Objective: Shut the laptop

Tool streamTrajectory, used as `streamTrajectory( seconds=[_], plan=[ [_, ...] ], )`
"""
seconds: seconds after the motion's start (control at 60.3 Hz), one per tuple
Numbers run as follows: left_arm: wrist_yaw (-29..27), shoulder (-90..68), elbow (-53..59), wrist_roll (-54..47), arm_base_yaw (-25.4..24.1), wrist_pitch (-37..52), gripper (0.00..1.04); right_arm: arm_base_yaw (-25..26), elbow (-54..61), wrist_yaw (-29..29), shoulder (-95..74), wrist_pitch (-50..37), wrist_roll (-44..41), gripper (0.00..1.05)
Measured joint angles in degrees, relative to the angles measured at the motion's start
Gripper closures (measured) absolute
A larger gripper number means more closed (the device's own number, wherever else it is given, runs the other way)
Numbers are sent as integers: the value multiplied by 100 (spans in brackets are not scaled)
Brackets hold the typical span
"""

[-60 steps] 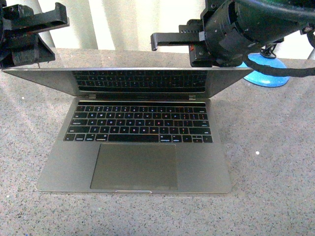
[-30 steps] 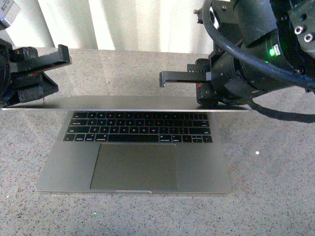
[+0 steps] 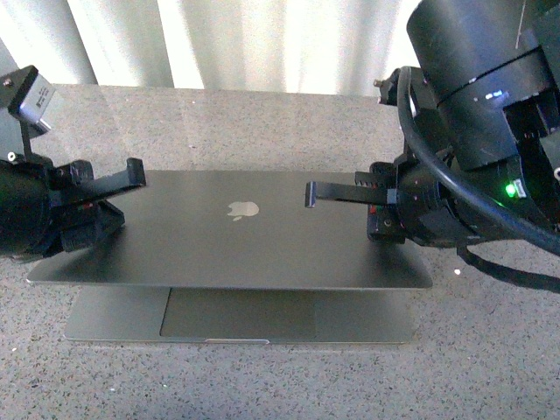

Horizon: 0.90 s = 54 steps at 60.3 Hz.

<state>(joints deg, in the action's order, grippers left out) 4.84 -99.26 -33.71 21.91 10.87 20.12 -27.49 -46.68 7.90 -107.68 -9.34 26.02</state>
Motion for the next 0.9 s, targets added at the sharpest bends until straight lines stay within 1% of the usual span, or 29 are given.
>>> streamTrajectory(
  seconds=[0.597,0.896],
  plan=[
    [122,-492,400,634,229,688,101,26,483,-79,-201,-498,358,104],
    [118,-710,516,732,269,944,101,120,713,-153,-348,-837,468,104]
  ],
)
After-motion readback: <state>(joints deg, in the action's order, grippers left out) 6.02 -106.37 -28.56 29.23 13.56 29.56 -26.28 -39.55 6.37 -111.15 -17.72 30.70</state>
